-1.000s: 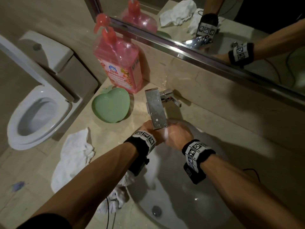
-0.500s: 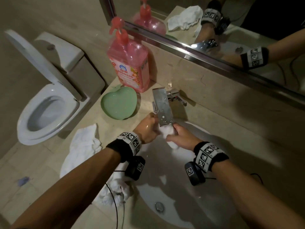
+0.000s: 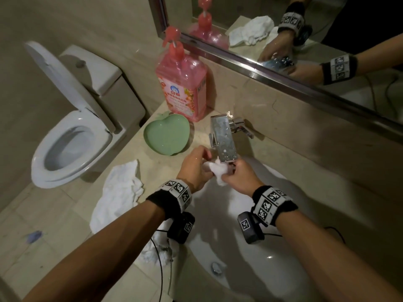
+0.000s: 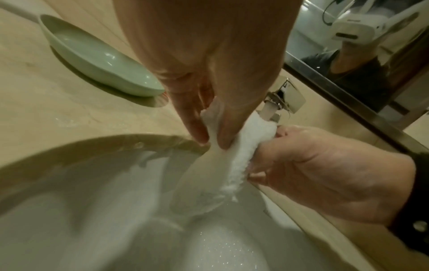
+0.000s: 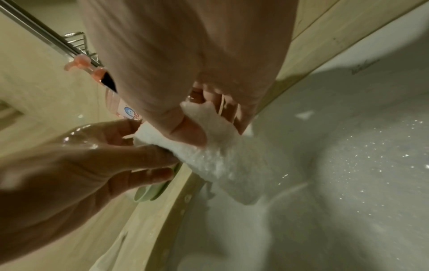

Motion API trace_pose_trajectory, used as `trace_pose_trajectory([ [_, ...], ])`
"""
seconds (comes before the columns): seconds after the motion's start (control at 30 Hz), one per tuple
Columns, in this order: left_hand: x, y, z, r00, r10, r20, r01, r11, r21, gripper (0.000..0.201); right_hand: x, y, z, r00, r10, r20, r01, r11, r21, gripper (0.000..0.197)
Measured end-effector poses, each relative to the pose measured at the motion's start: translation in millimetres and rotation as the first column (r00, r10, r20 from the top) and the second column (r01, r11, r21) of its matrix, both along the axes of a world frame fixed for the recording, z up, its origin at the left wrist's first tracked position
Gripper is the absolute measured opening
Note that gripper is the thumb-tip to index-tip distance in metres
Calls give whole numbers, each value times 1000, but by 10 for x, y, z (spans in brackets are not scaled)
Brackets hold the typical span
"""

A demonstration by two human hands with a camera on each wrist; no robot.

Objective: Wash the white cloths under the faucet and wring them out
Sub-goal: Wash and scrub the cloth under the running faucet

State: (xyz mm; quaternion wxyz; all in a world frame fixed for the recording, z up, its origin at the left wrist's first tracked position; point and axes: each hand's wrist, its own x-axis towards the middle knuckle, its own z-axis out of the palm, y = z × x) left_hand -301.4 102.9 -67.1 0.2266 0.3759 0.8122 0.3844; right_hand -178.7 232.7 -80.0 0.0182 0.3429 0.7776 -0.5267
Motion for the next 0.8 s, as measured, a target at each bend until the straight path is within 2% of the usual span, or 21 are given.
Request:
trace_pose_trajectory([
  [0.03, 2, 20, 2, 1000, 6, 11, -5, 999, -34, 38, 13, -5, 14, 1000, 2, -11, -2, 1000, 7, 53],
  [0.1, -6, 97, 6, 995, -45, -88, 34, 991, -131, 30, 42, -2, 19, 1000, 3, -30, -3, 1000, 5, 59],
  [0.17, -1, 161, 13, 964, -182, -195, 132, 961, -242, 28, 79, 33, -8, 999, -24, -35, 25, 1000, 10, 56],
  [0.23, 14, 190, -3, 925, -313, -218, 225, 909, -351, 31, 108, 95, -6, 999, -34, -40, 36, 998, 58, 55],
  [0.3, 18, 191, -22, 895, -385, -224, 281, 879, -386, 33, 141, 149, 41, 999, 19, -46, -13, 994, 111, 62],
  [0.33, 20, 193, -37, 883, -416, -217, 328, 877, -351, 36, 153, 178, 73, 997, 63, -36, -58, 990, 128, 65],
  [0.4, 5, 224, -54, 866, -465, -183, 415, 873, -256, 40, 168, 245, 98, 989, 148, 22, -149, 969, 199, 48],
  [0.47, -31, 271, -35, 845, -524, -111, 479, 832, -281, 42, 191, 311, 107, 982, 168, 89, -187, 939, 287, 19],
  [0.5, -48, 288, -38, 825, -559, -80, 514, 802, -305, 41, 214, 348, 96, 981, 156, 115, -185, 932, 312, 18],
  [0.53, -60, 298, -47, 809, -585, -61, 539, 779, -322, 41, 241, 384, 79, 983, 131, 132, -168, 932, 323, 25],
  [0.6, -70, 311, -48, 822, -569, -30, 522, 774, -359, 43, 287, 455, 60, 986, 80, 146, -118, 954, 276, 30],
  [0.67, -74, 328, -38, 889, -458, -16, 410, 812, -415, 49, 313, 521, 85, 987, 79, 140, -106, 974, 198, 24],
  [0.7, -76, 331, -38, 910, -413, -41, 351, 819, -455, 51, 314, 546, 98, 986, 92, 137, -117, 975, 189, 20],
  [0.8, -68, 365, -40, 907, -374, -192, 213, 802, -559, 42, 292, 574, 118, 984, 104, 147, -138, 959, 246, 17],
])
